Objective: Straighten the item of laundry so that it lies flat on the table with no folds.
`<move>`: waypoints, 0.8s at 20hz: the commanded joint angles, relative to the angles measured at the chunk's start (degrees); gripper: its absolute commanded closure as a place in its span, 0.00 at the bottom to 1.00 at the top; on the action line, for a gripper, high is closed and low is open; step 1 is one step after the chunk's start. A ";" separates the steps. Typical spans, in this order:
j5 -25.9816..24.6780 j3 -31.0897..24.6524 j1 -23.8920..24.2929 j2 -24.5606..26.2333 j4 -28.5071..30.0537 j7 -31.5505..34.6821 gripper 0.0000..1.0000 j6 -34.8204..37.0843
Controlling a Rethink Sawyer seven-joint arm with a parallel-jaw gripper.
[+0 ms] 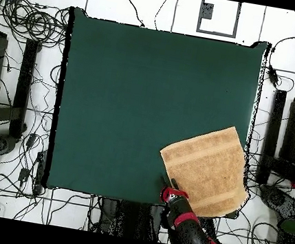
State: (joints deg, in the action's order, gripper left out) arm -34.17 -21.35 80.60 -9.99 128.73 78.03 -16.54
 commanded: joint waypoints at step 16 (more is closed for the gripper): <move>18.07 -3.73 -15.24 -7.10 -13.71 7.23 0.00 25.53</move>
State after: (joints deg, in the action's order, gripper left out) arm -21.85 -21.20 70.23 -19.83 126.36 78.03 1.69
